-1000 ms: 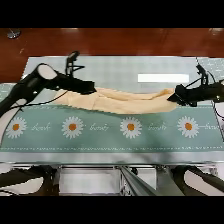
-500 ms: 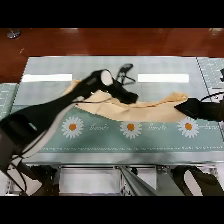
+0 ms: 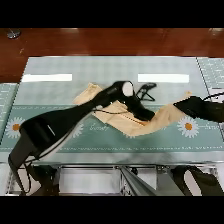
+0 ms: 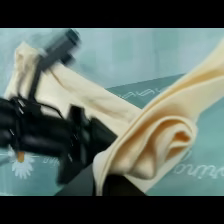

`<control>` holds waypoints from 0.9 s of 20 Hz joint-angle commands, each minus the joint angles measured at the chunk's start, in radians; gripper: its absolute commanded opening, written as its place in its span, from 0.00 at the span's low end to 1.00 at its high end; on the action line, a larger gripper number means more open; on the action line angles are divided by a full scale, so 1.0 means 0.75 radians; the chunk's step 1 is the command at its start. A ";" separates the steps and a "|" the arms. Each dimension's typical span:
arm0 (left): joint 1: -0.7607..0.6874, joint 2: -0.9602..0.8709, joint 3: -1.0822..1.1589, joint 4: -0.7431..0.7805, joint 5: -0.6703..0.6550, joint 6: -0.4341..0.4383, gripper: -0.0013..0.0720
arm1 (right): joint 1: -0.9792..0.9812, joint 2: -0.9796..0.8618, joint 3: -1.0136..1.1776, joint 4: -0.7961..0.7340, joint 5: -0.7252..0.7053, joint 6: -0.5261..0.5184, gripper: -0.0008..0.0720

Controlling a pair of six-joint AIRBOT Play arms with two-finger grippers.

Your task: Fold the shirts.

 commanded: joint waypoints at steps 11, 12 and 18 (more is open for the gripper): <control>1.028 1.158 -0.732 0.247 -0.032 0.081 0.04 | 0.823 -0.903 0.727 0.066 -0.338 0.050 0.05; 1.043 1.288 -0.885 0.247 0.006 0.080 0.04 | 0.875 -1.026 0.837 0.066 -0.339 0.051 0.05; 1.016 1.635 -1.439 0.145 0.090 0.042 0.04 | 1.054 -1.721 1.558 0.067 -0.321 0.164 0.05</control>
